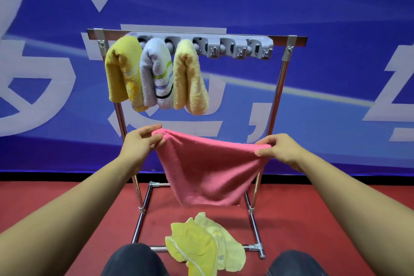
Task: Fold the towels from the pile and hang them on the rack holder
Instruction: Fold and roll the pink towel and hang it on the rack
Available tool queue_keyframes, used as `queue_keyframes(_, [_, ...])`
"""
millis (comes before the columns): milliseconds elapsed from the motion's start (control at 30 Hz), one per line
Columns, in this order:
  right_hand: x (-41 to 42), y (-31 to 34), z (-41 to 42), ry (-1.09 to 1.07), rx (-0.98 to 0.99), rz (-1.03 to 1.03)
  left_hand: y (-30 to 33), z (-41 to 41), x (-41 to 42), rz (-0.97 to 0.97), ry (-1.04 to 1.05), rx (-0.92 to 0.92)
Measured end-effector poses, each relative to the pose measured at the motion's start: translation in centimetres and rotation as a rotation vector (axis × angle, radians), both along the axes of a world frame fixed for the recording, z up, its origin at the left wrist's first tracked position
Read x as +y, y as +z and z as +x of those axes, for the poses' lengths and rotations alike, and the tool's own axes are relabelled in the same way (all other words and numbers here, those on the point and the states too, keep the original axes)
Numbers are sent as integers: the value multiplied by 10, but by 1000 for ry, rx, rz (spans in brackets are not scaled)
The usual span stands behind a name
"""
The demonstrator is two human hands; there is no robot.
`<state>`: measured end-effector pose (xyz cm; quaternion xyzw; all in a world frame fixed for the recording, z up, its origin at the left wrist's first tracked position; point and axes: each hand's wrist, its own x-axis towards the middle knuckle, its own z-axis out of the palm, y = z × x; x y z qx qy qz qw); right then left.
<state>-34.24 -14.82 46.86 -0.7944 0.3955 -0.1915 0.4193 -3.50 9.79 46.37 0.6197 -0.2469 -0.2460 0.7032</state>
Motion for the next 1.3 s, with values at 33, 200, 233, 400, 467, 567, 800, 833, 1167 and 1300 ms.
queue_keyframes(33, [0,1,0,12,35,-27,0,2,0,29,0,-59])
queue_keyframes(200, [-12,-1,2,133,281,-218,-4,16,0,248,-26,-416])
queue_keyframes(233, [-15,-2,3,155,331,-260,-5,18,0,293,-31,-460])
queue_keyframes(400, [-18,-7,5,200,392,-293,-13,25,-1,387,-50,-528])
queue_keyframes(467, [-20,-11,6,188,373,-295,-16,26,-1,440,-62,-592])
queue_keyframes(567, [-23,-18,6,172,338,-287,-19,26,0,553,-86,-673])
queue_keyframes(800, [-26,-23,-2,125,176,-217,-23,26,4,721,-209,-810])
queue_keyframes(833, [-27,-24,-4,132,169,-212,-23,26,4,746,-216,-852])
queue_keyframes(1167, [-21,-16,-11,247,156,-97,-21,38,8,805,-261,-929])
queue_keyframes(1300, [-21,-19,-15,240,197,-134,-25,42,11,801,-270,-961])
